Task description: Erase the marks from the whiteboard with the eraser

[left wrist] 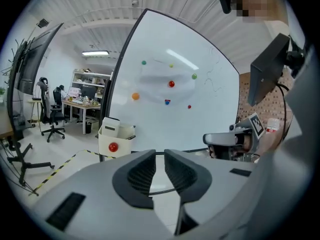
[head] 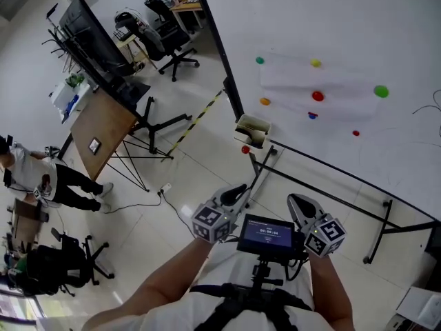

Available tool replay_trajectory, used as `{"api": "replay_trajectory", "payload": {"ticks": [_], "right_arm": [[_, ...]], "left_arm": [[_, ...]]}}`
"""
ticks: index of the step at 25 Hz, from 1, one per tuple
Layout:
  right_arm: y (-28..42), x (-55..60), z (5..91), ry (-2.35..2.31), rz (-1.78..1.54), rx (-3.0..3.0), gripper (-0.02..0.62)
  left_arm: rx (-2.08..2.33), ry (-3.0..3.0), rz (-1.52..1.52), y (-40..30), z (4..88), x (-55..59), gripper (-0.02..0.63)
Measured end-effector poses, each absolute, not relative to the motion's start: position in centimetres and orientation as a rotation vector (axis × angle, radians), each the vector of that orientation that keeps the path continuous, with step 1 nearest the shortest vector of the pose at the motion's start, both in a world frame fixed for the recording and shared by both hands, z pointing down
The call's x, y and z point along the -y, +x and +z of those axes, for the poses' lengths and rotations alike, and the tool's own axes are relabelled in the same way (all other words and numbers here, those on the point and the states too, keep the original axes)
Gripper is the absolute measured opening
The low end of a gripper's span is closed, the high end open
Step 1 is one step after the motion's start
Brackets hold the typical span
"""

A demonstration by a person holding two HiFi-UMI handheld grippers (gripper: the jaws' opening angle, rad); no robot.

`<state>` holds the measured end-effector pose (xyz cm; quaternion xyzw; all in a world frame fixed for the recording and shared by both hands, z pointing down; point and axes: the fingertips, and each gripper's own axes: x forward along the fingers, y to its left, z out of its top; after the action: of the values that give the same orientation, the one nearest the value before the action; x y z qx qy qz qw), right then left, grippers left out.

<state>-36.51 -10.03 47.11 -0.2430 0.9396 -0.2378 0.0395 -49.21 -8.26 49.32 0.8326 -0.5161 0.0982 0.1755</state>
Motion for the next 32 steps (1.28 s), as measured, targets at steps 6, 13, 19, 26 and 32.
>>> {"api": "replay_trajectory", "payload": {"ticks": [6,13,19,26,32], "right_arm": [[-37.5,11.7,48.2,-0.724,-0.775,-2.893,0.018],[-36.8,14.5,47.1,-0.834,-0.74,-2.897,0.018],[-36.2,17.7,46.0,-0.925,-0.693,-2.876,0.018],[-36.1,19.9,46.4,-0.989,-0.708,-2.847,0.018],[-36.1,21.4,46.3,-1.025,-0.709,-2.843,0.018]], "left_arm": [[1.584,2.267,0.39,-51.6,51.6,10.9,0.094],[1.705,2.215,0.477,-54.8,52.8,16.8,0.238],[1.838,2.175,0.533,-58.1,52.1,22.9,0.302],[1.827,2.261,0.616,-58.1,52.6,26.0,0.3],[1.904,2.262,0.603,-58.1,52.0,27.5,0.249]]}}
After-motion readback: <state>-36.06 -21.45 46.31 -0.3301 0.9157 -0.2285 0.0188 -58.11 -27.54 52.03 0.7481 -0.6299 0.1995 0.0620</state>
